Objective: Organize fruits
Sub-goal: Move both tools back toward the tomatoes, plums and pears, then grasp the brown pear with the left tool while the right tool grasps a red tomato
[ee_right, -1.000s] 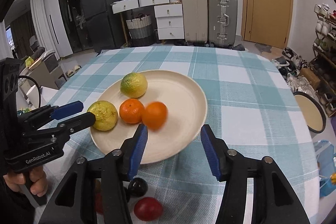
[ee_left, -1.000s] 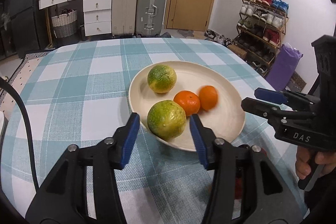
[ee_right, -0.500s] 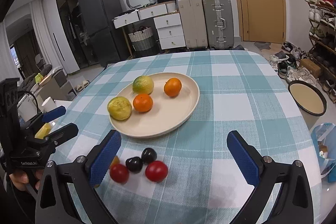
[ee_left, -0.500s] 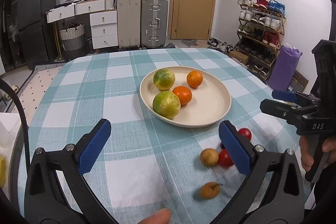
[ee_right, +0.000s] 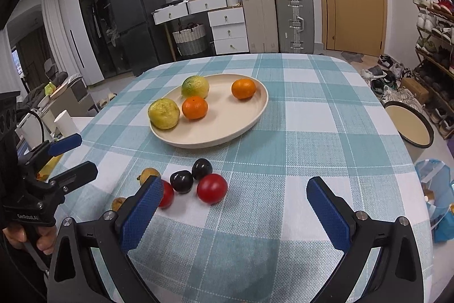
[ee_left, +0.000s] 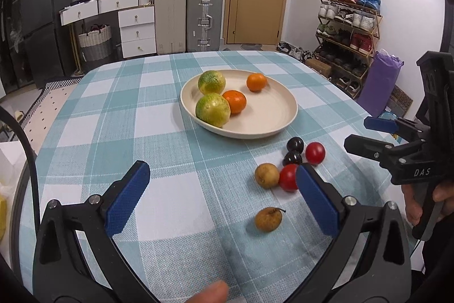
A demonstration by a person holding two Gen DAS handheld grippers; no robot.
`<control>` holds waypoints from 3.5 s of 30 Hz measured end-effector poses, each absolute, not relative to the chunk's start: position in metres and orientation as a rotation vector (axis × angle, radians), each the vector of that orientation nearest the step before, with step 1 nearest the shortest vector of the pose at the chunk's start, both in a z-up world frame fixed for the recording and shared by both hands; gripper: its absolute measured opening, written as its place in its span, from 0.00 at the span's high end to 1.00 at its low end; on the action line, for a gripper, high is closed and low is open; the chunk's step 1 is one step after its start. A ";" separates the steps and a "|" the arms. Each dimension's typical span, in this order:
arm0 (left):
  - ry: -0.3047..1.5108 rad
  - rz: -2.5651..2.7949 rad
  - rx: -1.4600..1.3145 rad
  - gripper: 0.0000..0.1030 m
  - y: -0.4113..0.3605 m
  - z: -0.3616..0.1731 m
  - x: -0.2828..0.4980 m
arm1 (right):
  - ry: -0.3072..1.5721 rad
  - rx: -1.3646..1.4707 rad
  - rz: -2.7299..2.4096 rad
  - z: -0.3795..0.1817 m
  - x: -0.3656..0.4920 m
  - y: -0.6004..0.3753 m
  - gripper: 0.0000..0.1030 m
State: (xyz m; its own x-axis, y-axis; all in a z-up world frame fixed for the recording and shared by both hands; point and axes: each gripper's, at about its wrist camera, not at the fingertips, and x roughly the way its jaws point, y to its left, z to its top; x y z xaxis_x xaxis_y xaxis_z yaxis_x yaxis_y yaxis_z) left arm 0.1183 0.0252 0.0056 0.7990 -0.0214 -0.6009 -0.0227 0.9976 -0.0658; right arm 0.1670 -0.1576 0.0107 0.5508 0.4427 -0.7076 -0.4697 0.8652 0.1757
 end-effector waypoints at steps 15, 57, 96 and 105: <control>0.717 -0.052 -0.010 0.00 0.004 -0.013 0.126 | 0.857 -0.046 0.562 0.003 0.167 -0.151 0.00; 0.890 -0.223 0.037 0.59 -0.016 -0.044 0.133 | 0.901 -0.059 0.568 -0.010 0.169 -0.145 0.00; 0.778 -0.158 -0.069 0.78 0.019 -0.021 0.126 | 0.985 -0.217 0.583 -0.027 0.183 -0.114 0.40; 0.771 -0.151 -0.078 0.78 0.024 -0.019 0.125 | 1.001 -0.224 0.616 -0.029 0.186 -0.110 0.51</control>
State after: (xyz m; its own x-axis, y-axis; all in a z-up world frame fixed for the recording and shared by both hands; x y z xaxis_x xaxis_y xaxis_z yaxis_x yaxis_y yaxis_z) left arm 0.1255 0.0241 -0.0190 0.7070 -0.1648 -0.6877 0.1076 0.9862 -0.1258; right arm 0.1864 -0.1097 -0.0289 0.3880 0.3799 -0.8398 -0.5783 0.8098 0.0992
